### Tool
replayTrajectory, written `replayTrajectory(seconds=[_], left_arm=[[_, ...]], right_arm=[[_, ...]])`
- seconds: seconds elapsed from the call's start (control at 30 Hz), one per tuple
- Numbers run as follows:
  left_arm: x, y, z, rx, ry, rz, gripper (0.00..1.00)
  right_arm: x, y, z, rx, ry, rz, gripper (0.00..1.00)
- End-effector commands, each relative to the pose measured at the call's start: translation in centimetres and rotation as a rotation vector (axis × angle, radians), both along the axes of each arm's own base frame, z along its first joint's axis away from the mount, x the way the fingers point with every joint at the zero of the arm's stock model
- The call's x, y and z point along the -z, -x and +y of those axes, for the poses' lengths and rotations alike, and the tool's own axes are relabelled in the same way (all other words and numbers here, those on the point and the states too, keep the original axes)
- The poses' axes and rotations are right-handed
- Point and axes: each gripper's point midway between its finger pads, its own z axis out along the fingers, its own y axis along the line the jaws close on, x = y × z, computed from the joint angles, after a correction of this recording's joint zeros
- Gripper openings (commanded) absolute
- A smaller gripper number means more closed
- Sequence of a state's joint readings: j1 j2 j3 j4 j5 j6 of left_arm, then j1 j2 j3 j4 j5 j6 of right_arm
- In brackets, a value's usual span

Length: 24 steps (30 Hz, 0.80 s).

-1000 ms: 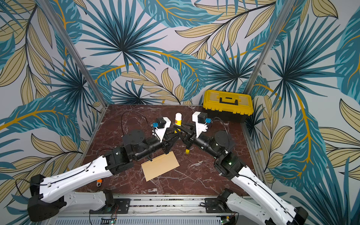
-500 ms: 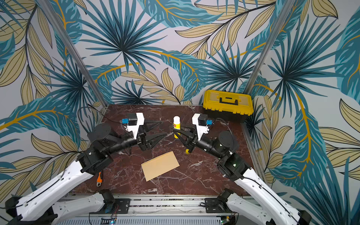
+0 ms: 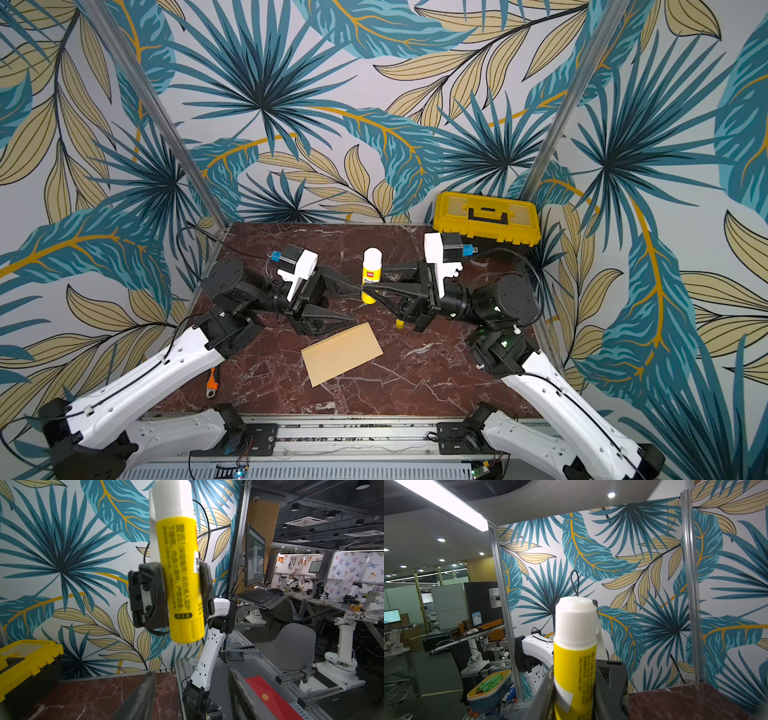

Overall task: Seal the envelope with a glue stick
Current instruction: Unscrew the glue stick.

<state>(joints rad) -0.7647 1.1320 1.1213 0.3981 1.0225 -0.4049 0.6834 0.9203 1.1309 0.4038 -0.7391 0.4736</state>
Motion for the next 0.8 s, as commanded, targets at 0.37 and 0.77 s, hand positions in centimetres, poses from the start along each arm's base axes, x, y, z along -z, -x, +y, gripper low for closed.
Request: replayTrajectory(seconds=[0.37,0.77], left_arm=[[-2.5,1.8,-0.2,0.203,0.078,-0.015,0.49],[-3.1,2.2,-0.1,0.222,0.092,-0.027,0.45]], right_arm=[[0.3,0.8,0.7,-0.095,0.014,0.005,0.00],[2.1,0.3,1.2,-0.090,0.065,0.034,0.00]])
